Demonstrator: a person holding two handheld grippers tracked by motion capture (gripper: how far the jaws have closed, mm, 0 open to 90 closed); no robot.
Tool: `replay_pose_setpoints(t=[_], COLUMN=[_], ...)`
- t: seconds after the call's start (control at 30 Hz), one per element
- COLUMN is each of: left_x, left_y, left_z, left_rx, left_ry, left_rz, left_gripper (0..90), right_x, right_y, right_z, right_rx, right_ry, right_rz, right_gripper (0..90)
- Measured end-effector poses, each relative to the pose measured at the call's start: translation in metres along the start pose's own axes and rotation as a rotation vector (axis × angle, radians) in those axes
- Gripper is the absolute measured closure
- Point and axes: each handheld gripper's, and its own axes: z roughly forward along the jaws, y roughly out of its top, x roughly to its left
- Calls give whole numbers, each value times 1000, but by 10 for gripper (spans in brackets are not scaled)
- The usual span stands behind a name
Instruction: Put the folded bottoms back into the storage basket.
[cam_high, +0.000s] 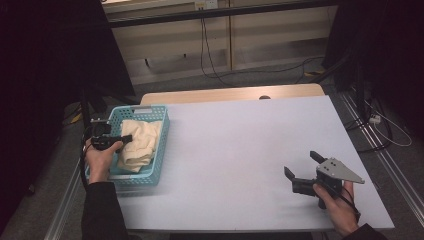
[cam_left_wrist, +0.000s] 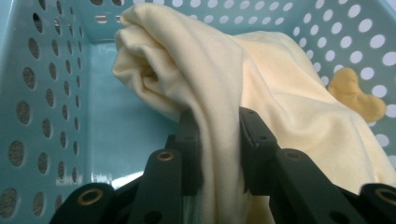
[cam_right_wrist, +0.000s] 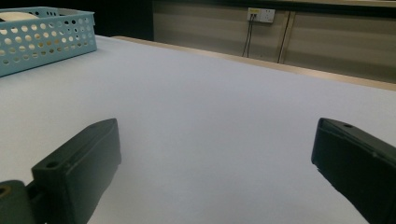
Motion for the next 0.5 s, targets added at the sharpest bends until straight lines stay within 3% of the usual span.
replay_pose_setpoints(t=[0.27, 0.5], left_x=[5, 5], left_y=[-4, -4], left_z=[3, 4], left_rx=[3, 23], left_ry=[3, 21], left_rz=[-19, 3], left_gripper=[715, 705], right_x=[0, 0], right_y=[0, 0], right_z=[0, 0], right_rx=[0, 1], right_ry=[1, 0], right_rz=[-2, -2], right_gripper=[11, 11])
